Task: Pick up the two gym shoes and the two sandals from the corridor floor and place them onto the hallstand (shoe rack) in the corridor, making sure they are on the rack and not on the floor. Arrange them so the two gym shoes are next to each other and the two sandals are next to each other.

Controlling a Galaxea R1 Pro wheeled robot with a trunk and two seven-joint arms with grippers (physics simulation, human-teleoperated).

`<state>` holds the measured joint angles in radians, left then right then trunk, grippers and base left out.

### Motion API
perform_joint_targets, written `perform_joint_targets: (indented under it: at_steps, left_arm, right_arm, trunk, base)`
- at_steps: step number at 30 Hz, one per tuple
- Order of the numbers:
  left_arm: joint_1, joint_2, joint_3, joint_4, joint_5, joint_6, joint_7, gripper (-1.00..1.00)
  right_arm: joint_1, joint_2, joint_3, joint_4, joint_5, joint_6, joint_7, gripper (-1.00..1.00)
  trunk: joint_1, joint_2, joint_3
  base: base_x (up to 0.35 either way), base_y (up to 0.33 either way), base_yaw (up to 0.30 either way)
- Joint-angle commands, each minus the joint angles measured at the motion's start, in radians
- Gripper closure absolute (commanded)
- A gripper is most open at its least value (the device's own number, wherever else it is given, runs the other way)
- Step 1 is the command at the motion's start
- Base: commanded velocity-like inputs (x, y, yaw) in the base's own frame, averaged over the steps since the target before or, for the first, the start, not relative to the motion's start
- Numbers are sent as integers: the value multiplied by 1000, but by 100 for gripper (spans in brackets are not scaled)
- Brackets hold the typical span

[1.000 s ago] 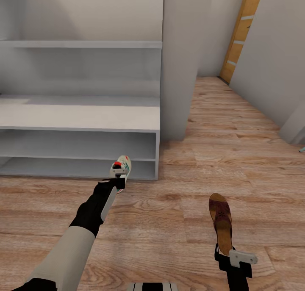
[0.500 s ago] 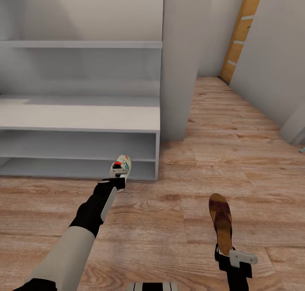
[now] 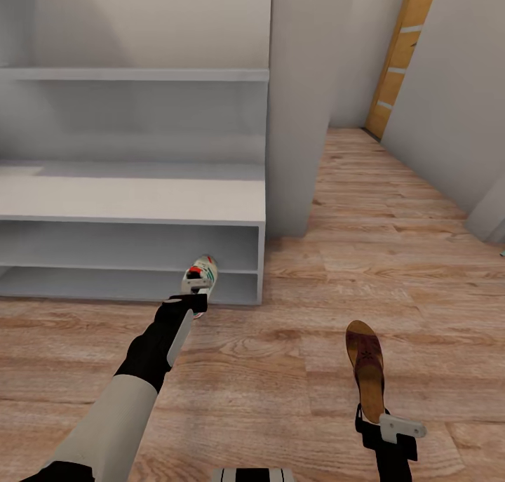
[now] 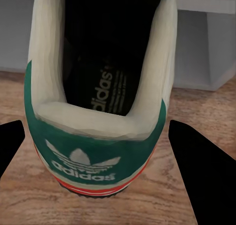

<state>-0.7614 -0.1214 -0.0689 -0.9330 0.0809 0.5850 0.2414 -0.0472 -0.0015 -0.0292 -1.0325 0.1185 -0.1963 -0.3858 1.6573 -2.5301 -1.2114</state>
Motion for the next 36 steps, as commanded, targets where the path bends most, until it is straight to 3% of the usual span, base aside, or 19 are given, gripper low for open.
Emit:
perform_joint_targets:
  at_steps: [1,22,36]
  left_arm:
    - [1,0,0,3,7,0,1,100]
    - [1,0,-1,2,7,1,1,100]
    - [1,-1,0,1,7,3,1,100]
  right_arm:
    - [0,0,0,0,-3,-2,1,100]
    - [0,0,0,-1,-3,-2,1,100]
    - [0,0,0,-1,-4,-2,1,100]
  trunk:
    - [0,0,0]
    - [0,0,0]
    - [0,0,0]
  base:
    - [16,0,0]
    - [5,0,0]
    - [139,0,0]
